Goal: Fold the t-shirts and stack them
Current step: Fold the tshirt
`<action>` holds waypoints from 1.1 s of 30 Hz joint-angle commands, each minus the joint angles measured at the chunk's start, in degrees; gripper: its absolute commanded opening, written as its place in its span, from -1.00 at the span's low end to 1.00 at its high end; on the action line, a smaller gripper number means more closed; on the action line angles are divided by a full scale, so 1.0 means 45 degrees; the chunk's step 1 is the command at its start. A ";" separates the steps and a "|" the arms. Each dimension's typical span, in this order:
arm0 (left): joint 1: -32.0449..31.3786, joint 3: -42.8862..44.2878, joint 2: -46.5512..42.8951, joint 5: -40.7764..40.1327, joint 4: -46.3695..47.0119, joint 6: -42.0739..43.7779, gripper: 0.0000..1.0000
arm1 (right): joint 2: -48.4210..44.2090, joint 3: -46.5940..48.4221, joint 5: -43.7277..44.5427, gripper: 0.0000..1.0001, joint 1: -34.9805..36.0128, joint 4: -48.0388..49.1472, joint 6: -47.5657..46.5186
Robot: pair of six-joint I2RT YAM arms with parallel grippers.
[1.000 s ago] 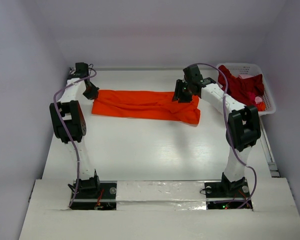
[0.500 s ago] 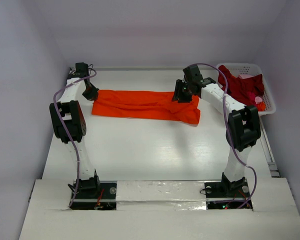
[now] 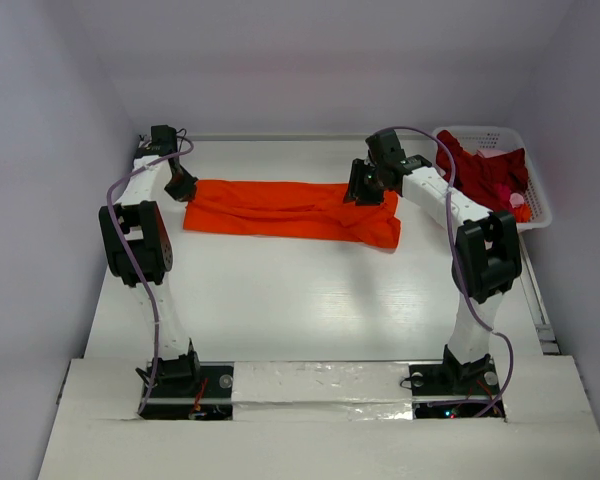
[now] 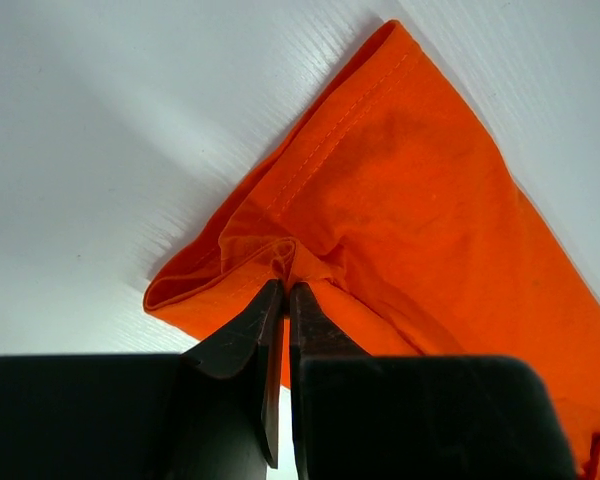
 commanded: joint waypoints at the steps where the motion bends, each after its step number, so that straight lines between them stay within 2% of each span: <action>1: -0.0030 0.0678 -0.0196 -0.0335 -0.0357 0.0190 -1.00 | -0.0566 0.0115 -0.0144 -0.09 0.0028 0.0475 -0.0005; 9: -0.0030 0.1985 0.0291 -0.0064 -0.0863 0.0112 -1.00 | -0.0567 0.0193 -0.0145 -0.09 0.0028 0.0436 -0.0024; 14: -0.0030 0.2104 0.0214 0.0171 -0.0710 -0.0044 -1.00 | -0.0586 0.0272 -0.0106 -0.09 0.0028 0.0358 -0.0063; 21: -0.0030 0.2496 0.1228 0.0757 -0.0886 -0.0084 -0.99 | -0.0625 0.0369 -0.0164 -0.09 0.0028 0.0339 -0.0044; 26: -0.0030 0.2222 0.1561 0.0136 -0.0709 -0.0084 -0.83 | -0.0761 0.0389 -0.0164 -0.09 0.0145 0.0241 -0.0083; 29: -0.0030 0.2241 0.1835 -0.0102 -0.0768 -0.0123 -0.51 | -0.0840 0.0369 -0.0145 -0.09 0.0145 0.0241 -0.0083; 30: -0.0030 0.2203 0.1854 -0.0180 -0.0690 -0.0161 -0.30 | -0.0859 0.0331 -0.0145 -0.09 0.0261 0.0241 -0.0102; 32: -0.0030 0.1911 0.1660 -0.0395 -0.0554 -0.0336 -0.02 | -0.0956 0.0272 -0.0106 -0.09 0.0262 0.0221 -0.0141; 33: 0.0105 0.1813 0.1504 -0.0511 -0.0398 -0.0415 0.23 | -0.1015 0.0233 -0.0086 -0.09 0.0262 0.0183 -0.0180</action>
